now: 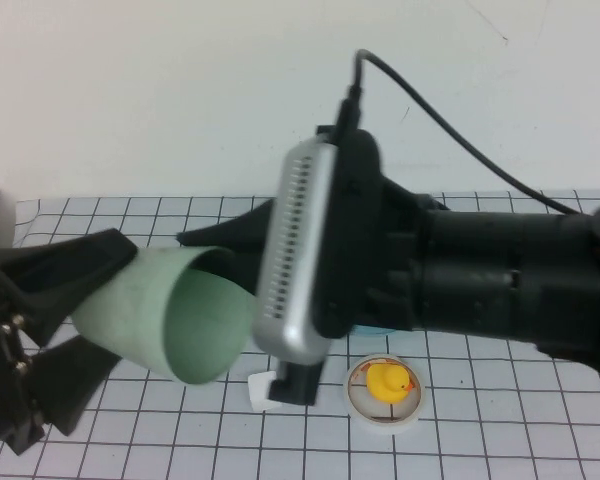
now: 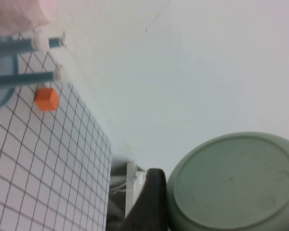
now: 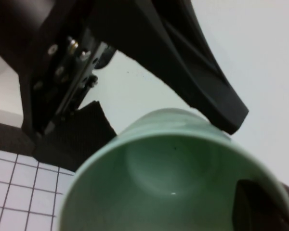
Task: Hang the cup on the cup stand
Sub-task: Adjust the cup with two arms
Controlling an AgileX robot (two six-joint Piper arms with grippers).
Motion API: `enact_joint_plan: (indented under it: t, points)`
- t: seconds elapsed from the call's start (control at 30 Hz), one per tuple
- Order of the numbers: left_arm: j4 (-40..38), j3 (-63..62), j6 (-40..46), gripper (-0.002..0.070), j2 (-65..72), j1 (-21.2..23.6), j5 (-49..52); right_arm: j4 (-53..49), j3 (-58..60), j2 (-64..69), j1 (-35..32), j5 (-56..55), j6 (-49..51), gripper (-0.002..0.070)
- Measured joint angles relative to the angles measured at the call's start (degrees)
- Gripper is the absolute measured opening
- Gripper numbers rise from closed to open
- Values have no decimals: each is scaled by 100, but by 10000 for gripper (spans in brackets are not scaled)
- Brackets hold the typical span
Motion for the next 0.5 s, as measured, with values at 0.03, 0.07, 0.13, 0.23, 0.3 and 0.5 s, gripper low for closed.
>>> enact_joint_plan:
  t: [0.03,0.07,0.13,0.23,0.3,0.5]
  points:
    - [0,0,-12,676,0,0,-55,0,-75,53,54,-31,0,16]
    - [-11,0,-12,662,0,0,-85,0,-143,101,85,-91,0,16]
    - [-49,0,-12,628,0,12,-141,12,-222,182,150,-203,-4,17]
    - [-62,0,52,625,0,21,-258,21,-279,263,167,-262,-14,17]
    - [-62,0,83,624,22,21,-283,21,-278,298,167,-270,-14,17]
    - [-62,0,390,619,46,21,-399,62,-278,359,167,-306,-14,19]
